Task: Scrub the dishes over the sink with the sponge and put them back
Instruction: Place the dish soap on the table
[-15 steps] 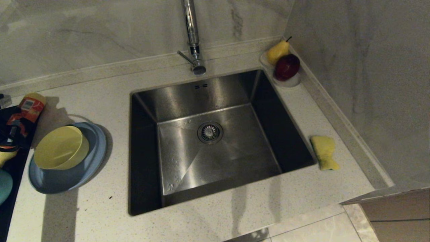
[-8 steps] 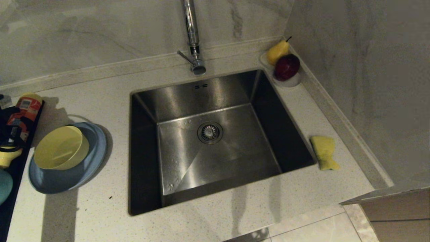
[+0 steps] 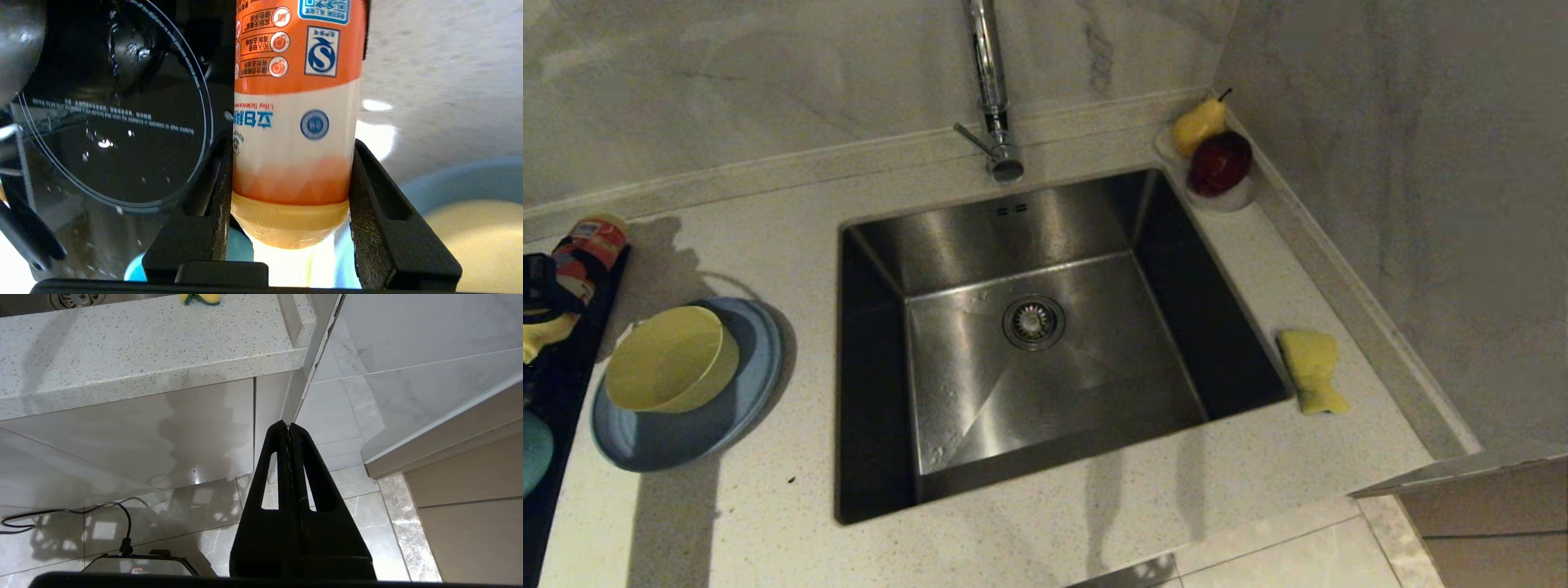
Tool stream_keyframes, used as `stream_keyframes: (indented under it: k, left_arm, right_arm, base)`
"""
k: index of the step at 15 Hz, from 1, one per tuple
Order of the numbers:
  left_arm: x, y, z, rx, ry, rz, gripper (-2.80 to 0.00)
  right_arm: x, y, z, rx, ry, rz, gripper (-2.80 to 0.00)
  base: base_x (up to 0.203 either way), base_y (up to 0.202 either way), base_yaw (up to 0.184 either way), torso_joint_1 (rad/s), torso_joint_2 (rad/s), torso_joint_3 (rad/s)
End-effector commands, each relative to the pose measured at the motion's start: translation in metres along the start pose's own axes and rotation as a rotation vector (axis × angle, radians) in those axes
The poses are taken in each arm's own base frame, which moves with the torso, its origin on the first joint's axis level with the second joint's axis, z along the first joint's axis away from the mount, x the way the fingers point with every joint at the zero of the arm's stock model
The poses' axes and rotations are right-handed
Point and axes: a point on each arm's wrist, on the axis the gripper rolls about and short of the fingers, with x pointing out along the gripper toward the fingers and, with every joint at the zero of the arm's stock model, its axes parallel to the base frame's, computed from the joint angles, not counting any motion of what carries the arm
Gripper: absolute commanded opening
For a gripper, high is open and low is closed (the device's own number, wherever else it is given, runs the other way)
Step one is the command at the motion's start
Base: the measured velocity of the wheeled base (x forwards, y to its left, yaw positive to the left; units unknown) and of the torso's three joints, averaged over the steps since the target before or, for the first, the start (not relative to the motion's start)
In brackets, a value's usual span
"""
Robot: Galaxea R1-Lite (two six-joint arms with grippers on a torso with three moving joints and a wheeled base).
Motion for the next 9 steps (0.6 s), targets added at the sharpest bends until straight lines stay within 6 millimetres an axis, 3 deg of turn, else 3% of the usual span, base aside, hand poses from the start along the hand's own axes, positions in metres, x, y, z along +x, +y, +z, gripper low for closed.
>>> stream_keyframes:
  k: [1, 9]
  left_arm:
    - [-0.025, -0.002, 0.006, -0.015, -0.055, -0.005, -2.80]
    - [-0.047, -0.008, 0.012, -0.218, -0.129, -0.089, -2.80]
  right_arm:
    - [0.000, 0.000, 0.000, 0.000, -0.001, 0.001, -2.80]
    - [0.000, 0.000, 0.000, 0.000, -0.001, 0.001, -2.80]
  base:
    - [0.000, 0.000, 0.000, 0.000, 0.00, 0.000]
    - [0.000, 0.000, 0.000, 0.000, 0.00, 0.000]
